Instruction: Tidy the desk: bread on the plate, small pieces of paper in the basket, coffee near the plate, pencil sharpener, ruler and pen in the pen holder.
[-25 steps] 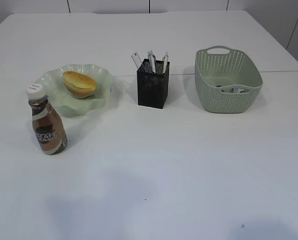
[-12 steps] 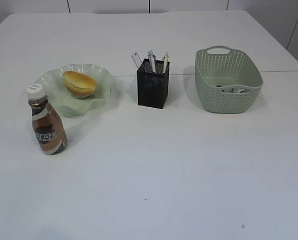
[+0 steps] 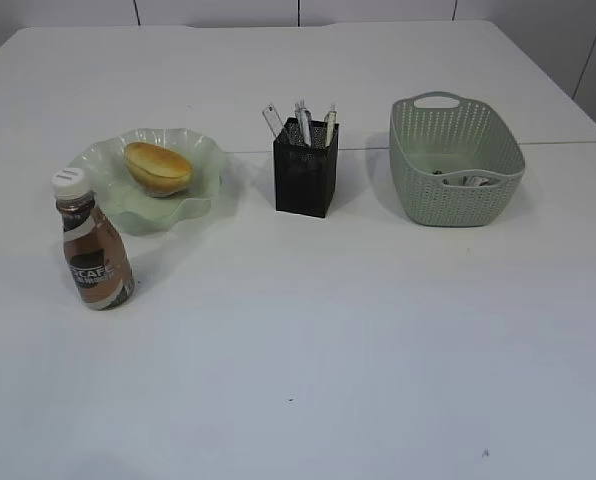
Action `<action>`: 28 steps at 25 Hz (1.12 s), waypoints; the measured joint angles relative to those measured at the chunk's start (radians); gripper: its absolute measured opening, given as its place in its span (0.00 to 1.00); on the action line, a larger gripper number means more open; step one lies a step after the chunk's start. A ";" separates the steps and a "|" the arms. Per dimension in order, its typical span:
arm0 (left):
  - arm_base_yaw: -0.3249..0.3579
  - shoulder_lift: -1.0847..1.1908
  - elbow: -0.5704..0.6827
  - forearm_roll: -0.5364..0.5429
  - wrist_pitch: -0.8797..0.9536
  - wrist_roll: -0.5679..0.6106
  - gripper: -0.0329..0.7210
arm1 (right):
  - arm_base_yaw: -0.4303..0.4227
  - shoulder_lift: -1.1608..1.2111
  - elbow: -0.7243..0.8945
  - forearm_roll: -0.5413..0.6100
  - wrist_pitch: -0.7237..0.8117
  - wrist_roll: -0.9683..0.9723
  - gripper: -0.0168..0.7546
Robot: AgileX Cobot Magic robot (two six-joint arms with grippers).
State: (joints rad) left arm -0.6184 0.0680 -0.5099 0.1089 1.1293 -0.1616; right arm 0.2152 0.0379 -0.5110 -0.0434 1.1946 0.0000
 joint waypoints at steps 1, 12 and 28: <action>0.000 0.000 0.000 0.000 -0.005 0.000 0.33 | 0.000 0.000 0.011 -0.004 -0.019 0.000 0.39; 0.000 0.000 0.000 0.004 -0.007 0.002 0.33 | 0.000 0.000 0.019 -0.007 -0.037 0.000 0.39; 0.119 0.000 0.000 0.004 -0.008 0.002 0.34 | -0.033 -0.009 0.019 -0.009 -0.039 0.000 0.39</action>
State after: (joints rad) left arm -0.4996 0.0680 -0.5099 0.1127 1.1210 -0.1600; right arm 0.1820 0.0285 -0.4921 -0.0520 1.1554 0.0000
